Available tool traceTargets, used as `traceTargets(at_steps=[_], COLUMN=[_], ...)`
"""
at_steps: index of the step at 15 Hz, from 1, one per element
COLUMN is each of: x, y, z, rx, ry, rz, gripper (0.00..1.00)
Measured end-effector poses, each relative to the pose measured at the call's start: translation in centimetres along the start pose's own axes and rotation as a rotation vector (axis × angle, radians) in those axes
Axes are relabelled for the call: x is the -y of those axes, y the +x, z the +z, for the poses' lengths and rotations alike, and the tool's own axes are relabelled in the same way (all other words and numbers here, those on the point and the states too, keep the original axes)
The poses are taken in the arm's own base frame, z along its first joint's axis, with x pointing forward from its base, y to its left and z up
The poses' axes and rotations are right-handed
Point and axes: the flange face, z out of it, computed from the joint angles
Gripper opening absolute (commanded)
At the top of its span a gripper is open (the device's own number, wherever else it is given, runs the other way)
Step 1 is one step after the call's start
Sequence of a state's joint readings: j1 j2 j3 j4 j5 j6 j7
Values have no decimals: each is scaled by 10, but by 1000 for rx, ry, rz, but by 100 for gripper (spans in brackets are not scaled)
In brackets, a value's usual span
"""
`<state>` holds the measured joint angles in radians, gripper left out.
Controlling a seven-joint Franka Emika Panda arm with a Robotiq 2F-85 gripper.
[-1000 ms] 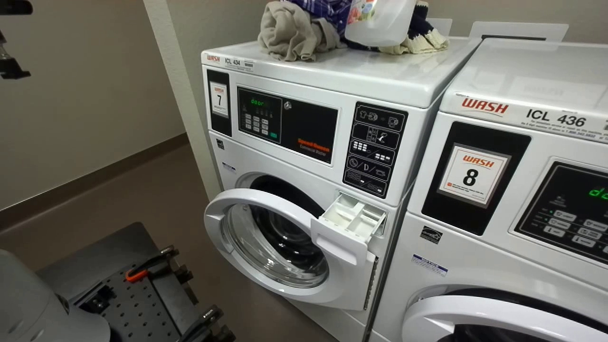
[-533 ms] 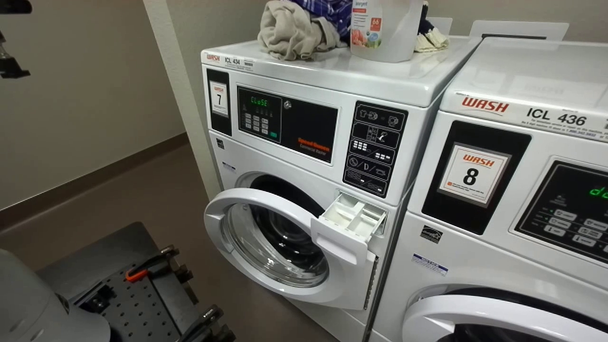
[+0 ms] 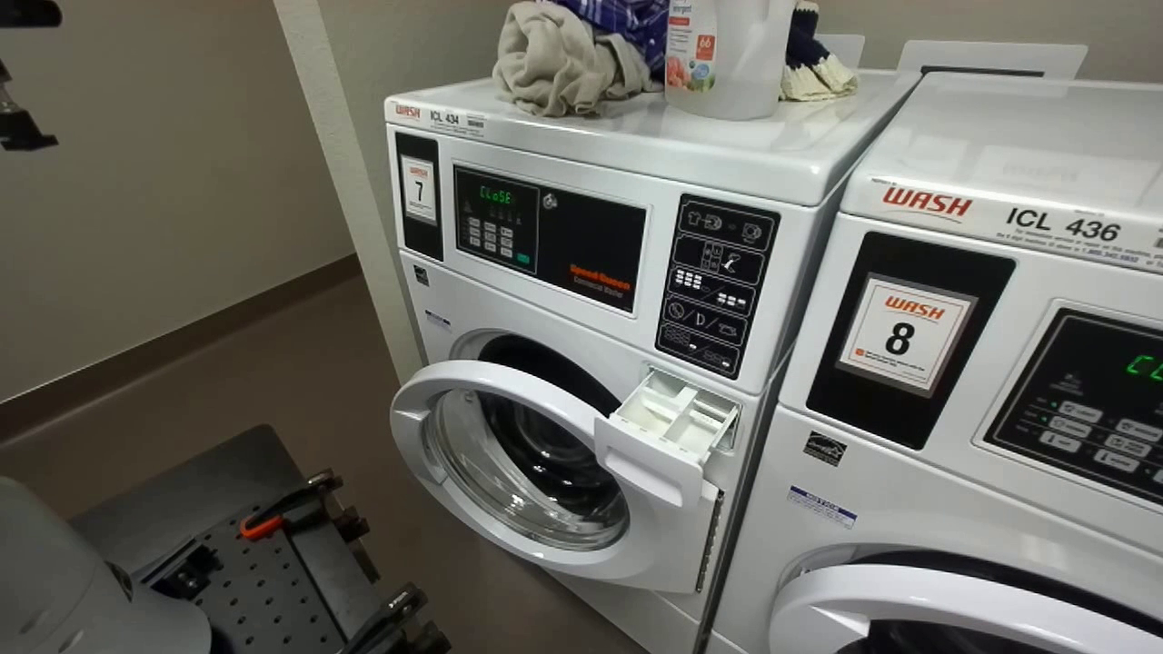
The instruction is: Pour some detergent into the washing machine
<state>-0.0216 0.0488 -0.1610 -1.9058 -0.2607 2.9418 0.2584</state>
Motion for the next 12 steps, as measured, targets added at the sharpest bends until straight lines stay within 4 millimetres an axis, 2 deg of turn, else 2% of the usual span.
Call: traceTargets(at_steps=[6, 9, 12], x=[16, 28, 33], y=[25, 28, 26], z=[-62, -92, -109], rx=[108, 195, 258], ry=[13, 54, 67], rz=[-101, -197, -268], gripper=[100, 100, 100])
